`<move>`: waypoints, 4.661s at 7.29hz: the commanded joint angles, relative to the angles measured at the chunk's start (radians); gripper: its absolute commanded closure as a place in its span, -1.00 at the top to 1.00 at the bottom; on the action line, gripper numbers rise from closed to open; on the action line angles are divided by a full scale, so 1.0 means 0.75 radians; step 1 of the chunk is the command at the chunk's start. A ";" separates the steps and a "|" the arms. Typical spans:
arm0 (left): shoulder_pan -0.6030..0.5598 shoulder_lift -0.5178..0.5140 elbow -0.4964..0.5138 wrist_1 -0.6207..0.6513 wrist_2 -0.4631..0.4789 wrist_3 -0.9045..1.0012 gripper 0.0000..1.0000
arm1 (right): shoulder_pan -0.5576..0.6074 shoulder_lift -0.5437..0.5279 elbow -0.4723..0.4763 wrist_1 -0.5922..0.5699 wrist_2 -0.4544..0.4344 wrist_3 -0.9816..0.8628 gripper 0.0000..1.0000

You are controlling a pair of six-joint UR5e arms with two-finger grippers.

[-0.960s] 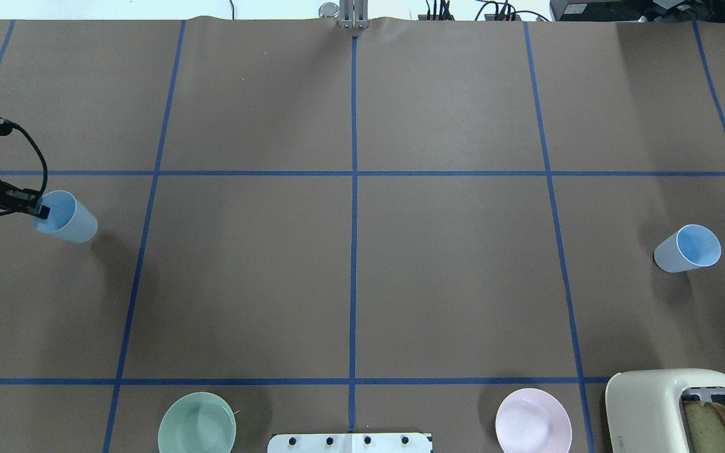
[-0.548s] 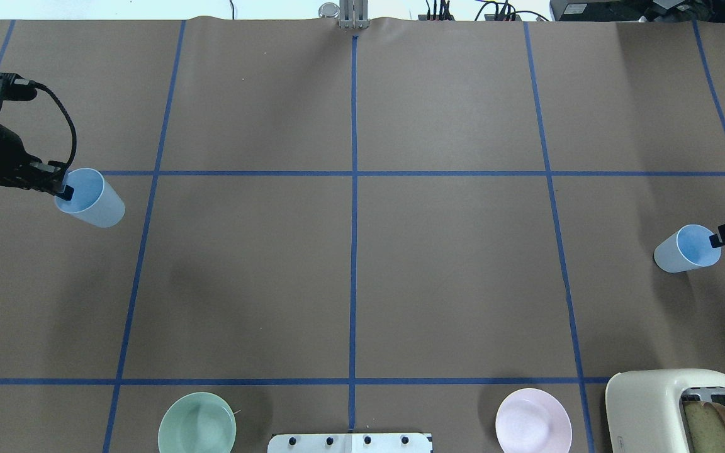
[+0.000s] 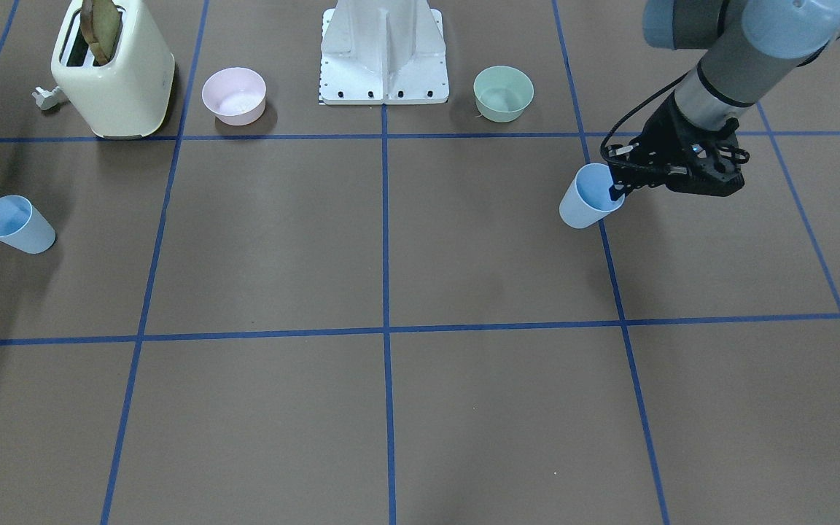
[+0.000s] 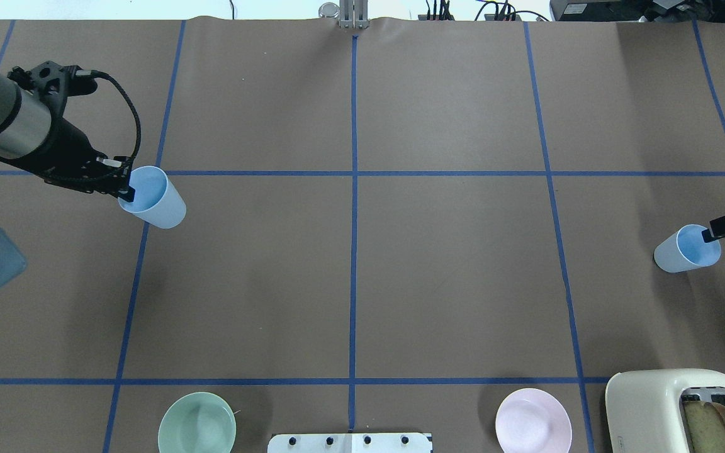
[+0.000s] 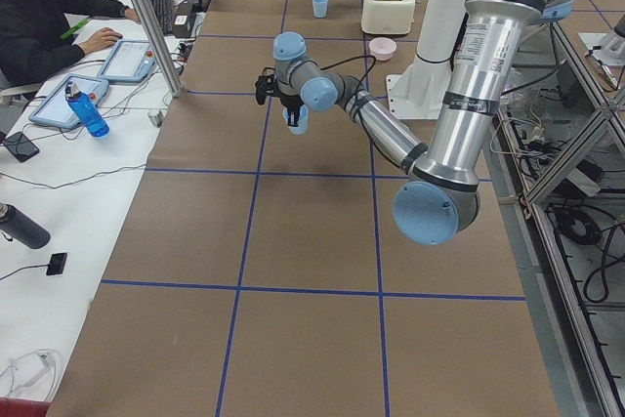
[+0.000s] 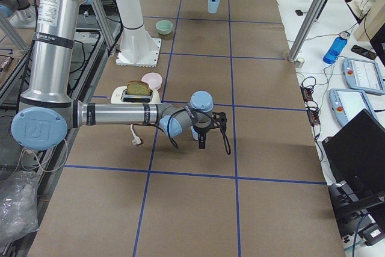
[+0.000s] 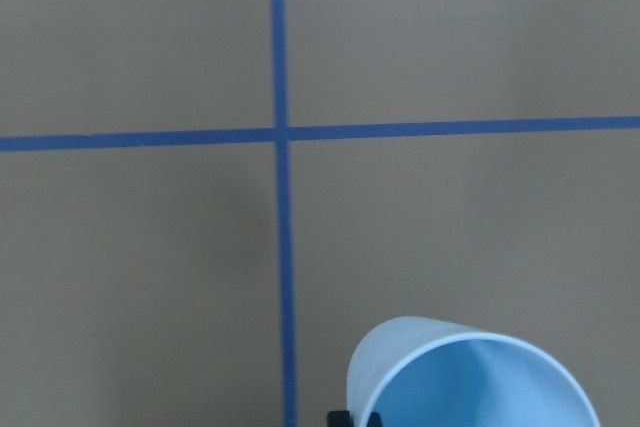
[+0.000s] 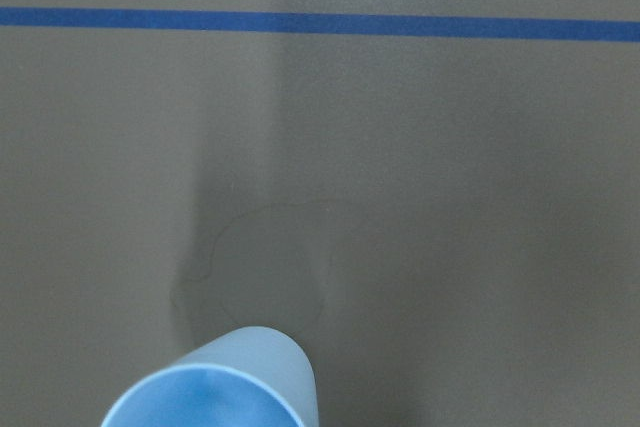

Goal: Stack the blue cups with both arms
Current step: 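Carry the cup toward table center while the right gripper grasps its cup, then set the cup down at center while the right gripper lifts its cup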

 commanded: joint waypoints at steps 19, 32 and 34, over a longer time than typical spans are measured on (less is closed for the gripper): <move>0.464 -0.599 0.345 0.160 0.348 -0.485 -1.00 | 0.179 0.394 0.029 -0.378 0.195 0.136 -1.00; 0.507 -0.671 0.532 -0.016 0.430 -0.524 0.94 | 0.181 0.698 0.031 -0.741 0.156 0.132 -1.00; 0.488 -0.632 0.390 0.014 0.414 -0.439 0.96 | 0.167 0.750 0.035 -0.763 0.158 0.156 -1.00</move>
